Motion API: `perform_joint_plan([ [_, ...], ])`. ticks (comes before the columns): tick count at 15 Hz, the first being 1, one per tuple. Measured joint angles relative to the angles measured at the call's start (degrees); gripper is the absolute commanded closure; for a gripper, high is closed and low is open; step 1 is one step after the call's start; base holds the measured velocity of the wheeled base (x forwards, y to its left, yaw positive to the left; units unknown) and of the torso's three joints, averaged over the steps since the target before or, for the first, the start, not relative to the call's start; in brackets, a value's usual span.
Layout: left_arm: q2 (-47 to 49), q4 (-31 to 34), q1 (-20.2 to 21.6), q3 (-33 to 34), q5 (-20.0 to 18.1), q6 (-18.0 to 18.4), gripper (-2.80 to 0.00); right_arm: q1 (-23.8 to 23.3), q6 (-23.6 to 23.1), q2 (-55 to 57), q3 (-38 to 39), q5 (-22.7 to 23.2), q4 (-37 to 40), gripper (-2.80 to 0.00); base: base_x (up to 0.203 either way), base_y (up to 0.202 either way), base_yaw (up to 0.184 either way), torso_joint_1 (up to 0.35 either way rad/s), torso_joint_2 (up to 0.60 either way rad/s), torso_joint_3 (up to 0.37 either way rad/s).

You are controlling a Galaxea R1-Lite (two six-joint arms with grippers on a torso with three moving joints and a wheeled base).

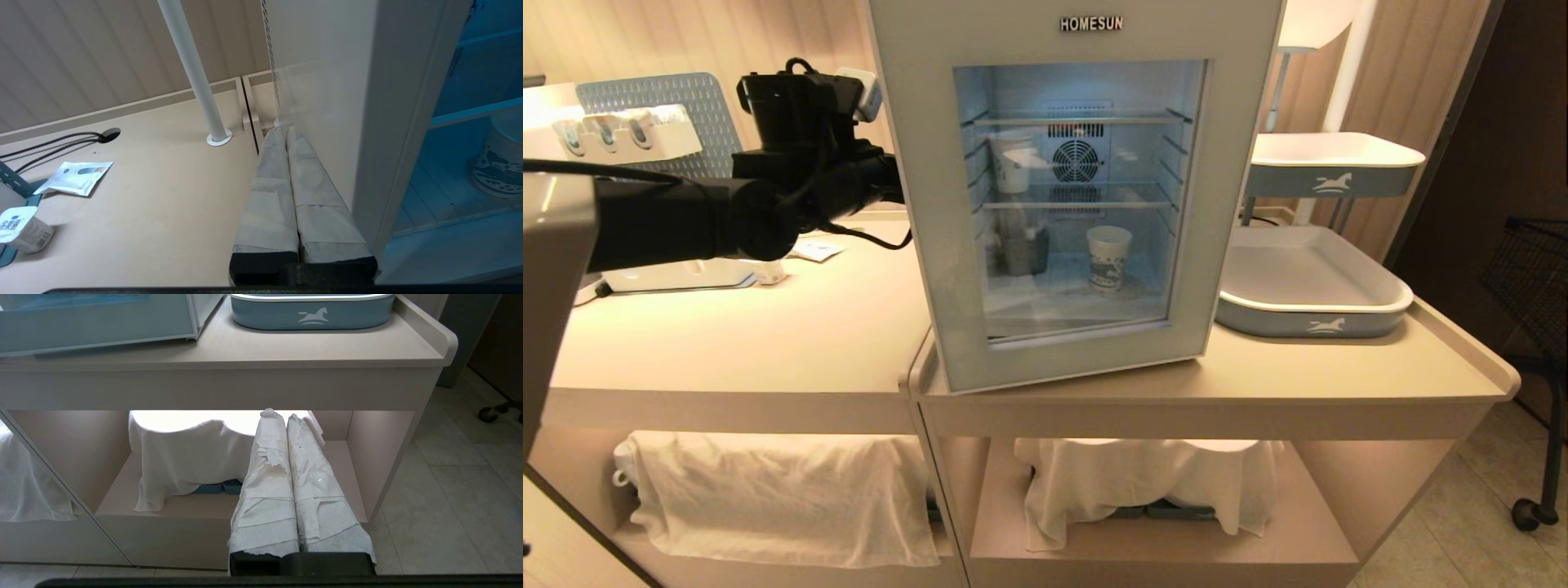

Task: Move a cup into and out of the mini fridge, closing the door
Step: Open the freezer door

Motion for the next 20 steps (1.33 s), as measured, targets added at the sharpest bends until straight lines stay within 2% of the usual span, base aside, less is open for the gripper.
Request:
perform_joint_plan([
  [3,0.0,0.3,-0.9,-0.2,0.1,-2.6,0.00,0.0,0.0,0.0,0.0,0.0,0.0,0.00,0.000,0.000,0.000,0.000,0.00,0.000],
  [8,-3.2,3.7,-2.8,2.2,-0.1,-11.4,0.00,0.0,0.0,0.0,0.0,0.0,0.0,0.00,0.000,0.000,0.000,0.000,0.00,0.000],
  [13,-10.2,6.7,-5.9,9.2,-0.5,-18.4,0.00,0.0,0.0,0.0,0.0,0.0,0.0,0.00,0.000,0.000,0.000,0.000,0.00,0.000],
  [16,-14.9,7.9,-10.3,12.8,-0.3,-23.9,0.00,0.0,0.0,0.0,0.0,0.0,0.0,0.00,0.000,0.000,0.000,0.000,0.00,0.000],
  [20,-19.2,8.7,-19.7,14.0,1.9,-27.5,0.00,0.0,0.0,0.0,0.0,0.0,0.0,0.00,0.000,0.000,0.000,0.000,0.00,0.000],
])
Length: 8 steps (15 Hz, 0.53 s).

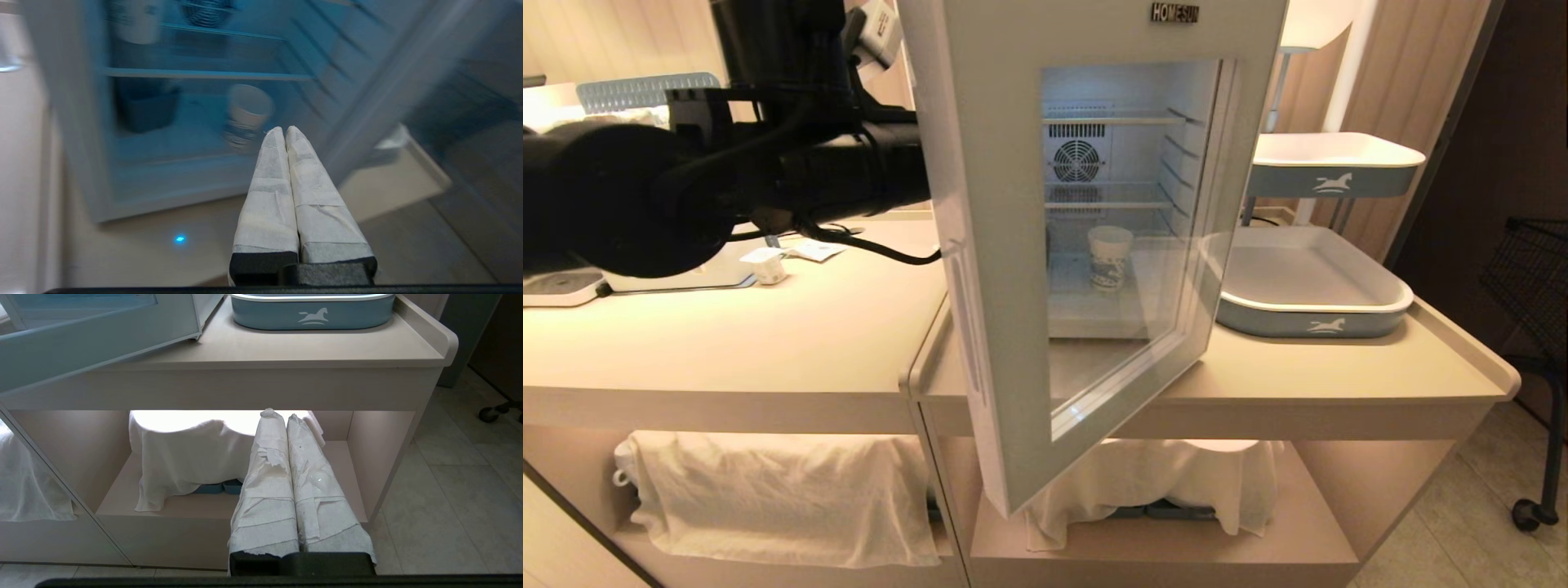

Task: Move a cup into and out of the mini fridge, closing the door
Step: Open the freezer door

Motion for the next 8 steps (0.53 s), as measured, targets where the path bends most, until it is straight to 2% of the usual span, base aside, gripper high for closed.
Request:
perform_joint_plan([
  [6,-3.8,0.2,-18.6,0.9,0.9,-2.8,0.00,0.0,0.0,0.0,0.0,0.0,0.0,0.00,0.000,0.000,0.000,0.000,0.00,0.000],
  [8,-4.5,0.4,-23.1,0.9,1.0,-3.7,0.00,0.0,0.0,0.0,0.0,0.0,0.0,0.00,0.000,0.000,0.000,0.000,0.00,0.000],
])
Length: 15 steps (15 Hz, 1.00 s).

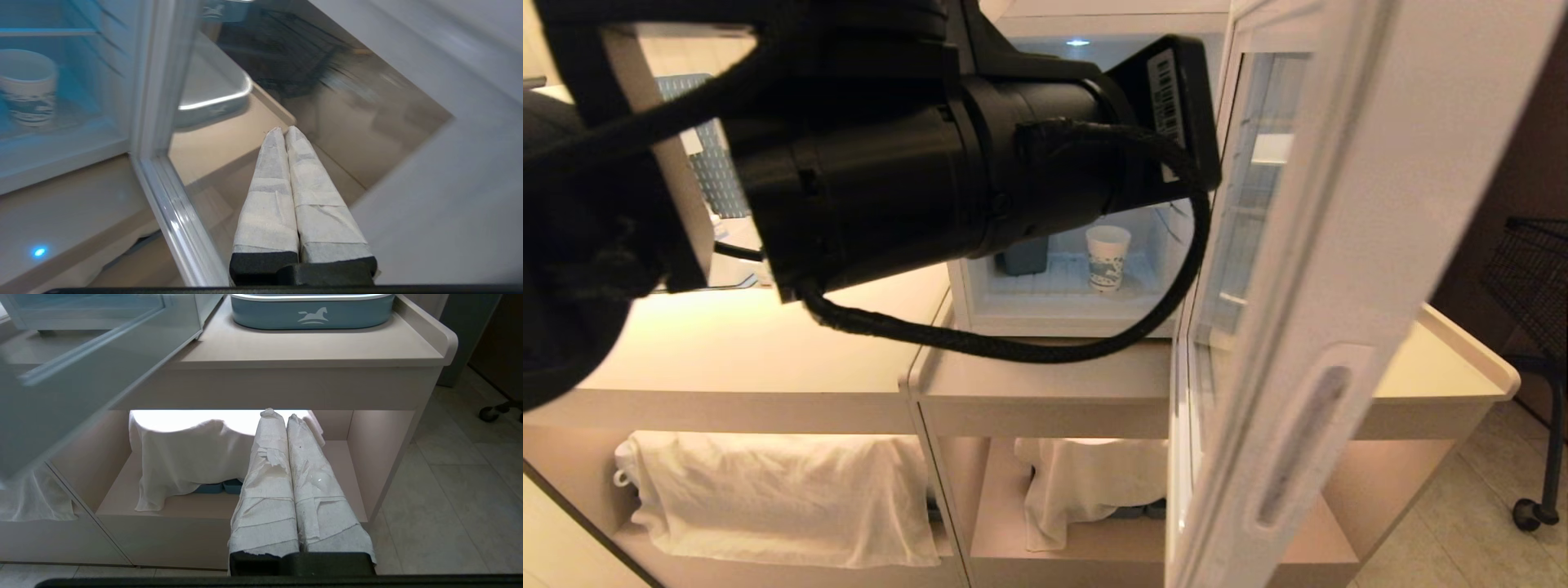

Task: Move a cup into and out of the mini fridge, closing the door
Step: Open the freezer door

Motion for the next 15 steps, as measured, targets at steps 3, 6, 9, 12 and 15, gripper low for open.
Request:
perform_joint_plan([
  [3,-0.7,0.3,-0.5,0.4,0.3,0.1,0.00,0.0,0.0,0.0,0.0,0.0,0.0,0.00,0.000,0.000,0.000,0.000,0.00,0.000],
  [6,-1.7,3.6,2.1,0.9,3.7,0.1,0.00,0.0,0.0,0.0,0.0,0.0,0.0,0.00,0.000,0.000,0.000,0.000,0.00,0.000],
  [9,-2.9,8.7,5.9,1.2,6.8,0.1,0.00,0.0,0.0,0.0,0.0,0.0,0.0,0.00,0.000,0.000,0.000,0.000,0.00,0.000],
  [12,-5.1,14.3,12.4,2.0,5.2,1.0,0.00,0.0,0.0,0.0,0.0,0.0,0.0,0.00,0.000,0.000,0.000,0.000,0.00,0.000],
  [15,-9.2,19.3,23.4,5.4,-2.0,7.9,0.00,-0.1,0.0,0.0,0.0,0.0,0.0,0.00,0.000,0.000,0.000,0.000,0.00,0.000],
])
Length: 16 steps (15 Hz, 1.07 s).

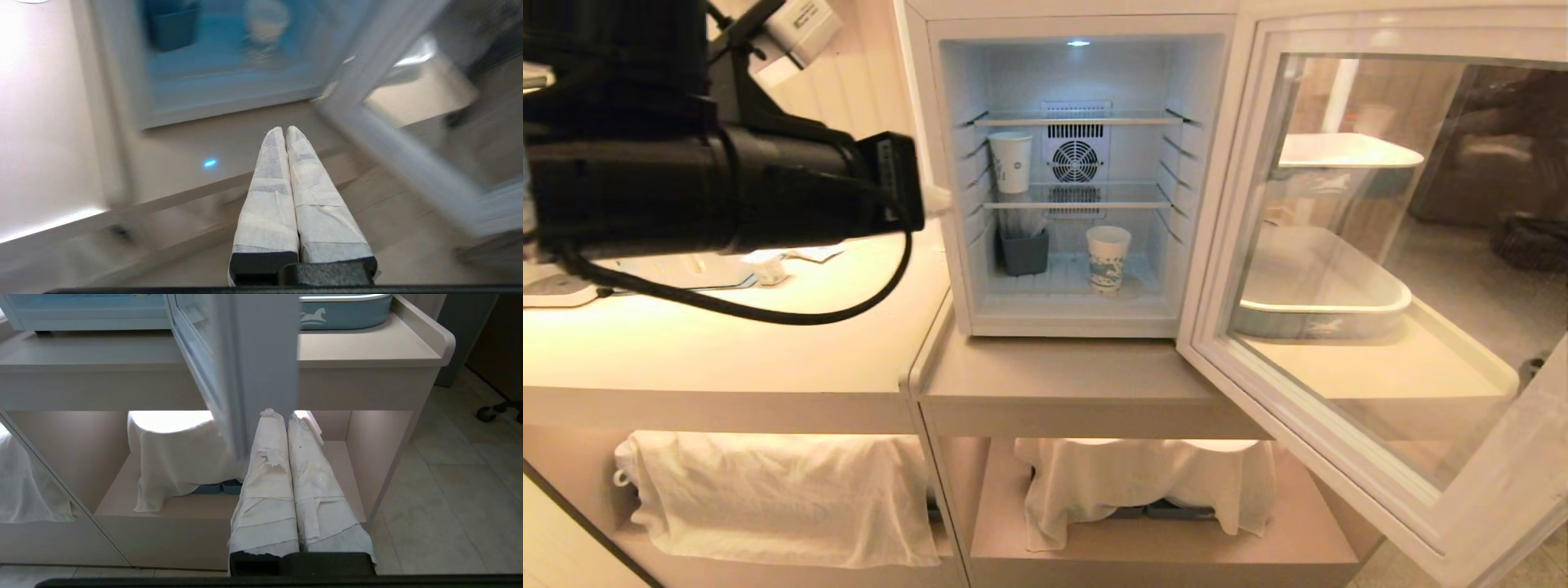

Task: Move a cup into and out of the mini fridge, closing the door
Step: Take the paper cup out of the freezer

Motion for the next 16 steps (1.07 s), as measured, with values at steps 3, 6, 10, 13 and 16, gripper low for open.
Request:
perform_joint_plan([
  [3,-7.2,2.3,16.6,9.1,-12.6,14.0,0.00,0.1,0.0,0.0,0.0,0.0,0.0,0.00,0.000,0.000,0.000,0.000,0.00,0.000],
  [6,-19.5,2.4,25.9,23.3,-20.2,23.1,0.00,0.0,0.0,0.0,0.0,0.0,0.0,0.00,0.000,0.000,0.000,0.000,0.00,0.000],
  [10,-39.6,2.0,31.8,41.8,-16.6,22.0,0.00,0.0,0.0,0.0,0.0,0.0,0.0,0.00,0.000,0.000,0.000,0.000,0.00,0.000],
  [13,-55.9,0.4,33.4,57.9,-10.0,22.4,0.00,0.0,0.0,0.0,0.0,0.0,0.0,0.00,0.000,0.000,0.000,0.000,0.00,0.000],
  [16,-68.9,-2.0,32.6,69.8,-4.7,22.7,0.00,0.1,0.0,0.0,0.0,0.0,0.0,0.00,0.000,0.000,0.000,0.000,0.00,0.000],
])
